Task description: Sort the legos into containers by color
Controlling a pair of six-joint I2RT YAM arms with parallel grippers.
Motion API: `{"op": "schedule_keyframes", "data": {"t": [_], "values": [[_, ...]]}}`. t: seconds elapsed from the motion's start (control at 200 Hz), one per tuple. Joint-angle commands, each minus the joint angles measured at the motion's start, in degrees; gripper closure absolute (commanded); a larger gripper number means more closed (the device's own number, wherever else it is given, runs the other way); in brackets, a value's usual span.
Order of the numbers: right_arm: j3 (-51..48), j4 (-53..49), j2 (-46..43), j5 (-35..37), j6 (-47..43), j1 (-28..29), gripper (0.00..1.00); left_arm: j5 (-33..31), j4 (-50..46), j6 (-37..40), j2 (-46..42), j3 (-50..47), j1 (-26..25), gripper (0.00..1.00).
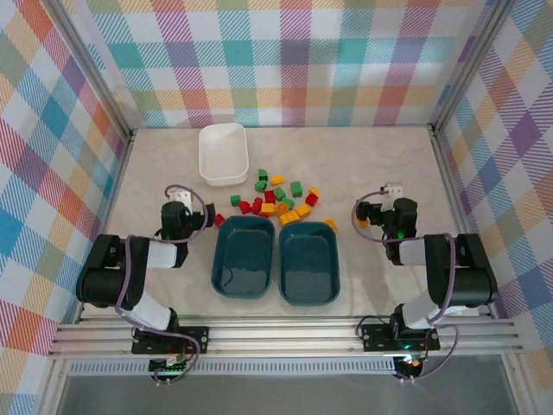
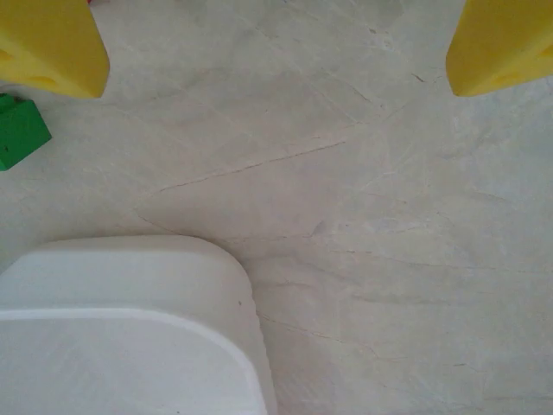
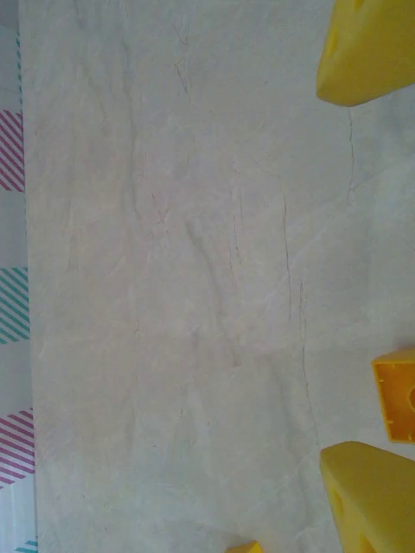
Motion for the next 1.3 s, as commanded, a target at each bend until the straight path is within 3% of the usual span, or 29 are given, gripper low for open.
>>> {"op": "schedule_keyframes", "data": {"t": [0.0,0.665,0.725,0.82,0.915,0.995,1.06,1.115,1.175,1.295], "values": [[0.66,0.6,-0.44,-0.62,-0.15,0.22,0.0,0.84,0.6,0.32,0.25,1.1,0.54,0.0],[1.19,-0.47,-0.44,-1.72,0.43,-0.63,0.0,0.39,1.07,0.32,-0.2,0.83,0.56,0.0],[1.69,-1.14,-1.12,-0.31,0.67,-0.47,0.0,-0.63,-9.44,0.77,-4.31,4.3,-0.18,0.0],[5.27,-13.37,-8.03,2.23,-1.31,1.99,0.0,-6.05,-27.52,0.45,-13.46,13.64,-3.74,0.0],[10.56,-24.95,-15.83,9.03,-2.48,8.46,0.0,-11.89,-40.29,-7.43,-24.31,20.01,-7.72,0.0],[16.63,-37.55,-23.25,12.15,0.11,14.06,0.0,-14.11,-49.73,-18.41,-32.37,24.26,-9.84,0.0],[22.63,-50.61,-27.81,15.01,11.53,16.44,0.0,-13.33,-58.57,-31.29,-37.16,26.31,-10.12,0.0],[25.98,-62.29,-30.2,15.27,23.35,16.16,0.0,-7.52,-62.3,-33.31,-40.56,26.04,-10.03,0.0],[26.54,-70.12,-32.21,17.03,31.2,16.04,0.0,-9.08,-65.49,-43.08,-45.22,22.37,-10.03,0.0],[18.87,-65.22,-39.18,2.18,30.18,16.03,0.0,-4.94,-60.22,-47.27,-56.28,11.12,-9.5,0.0]]}}
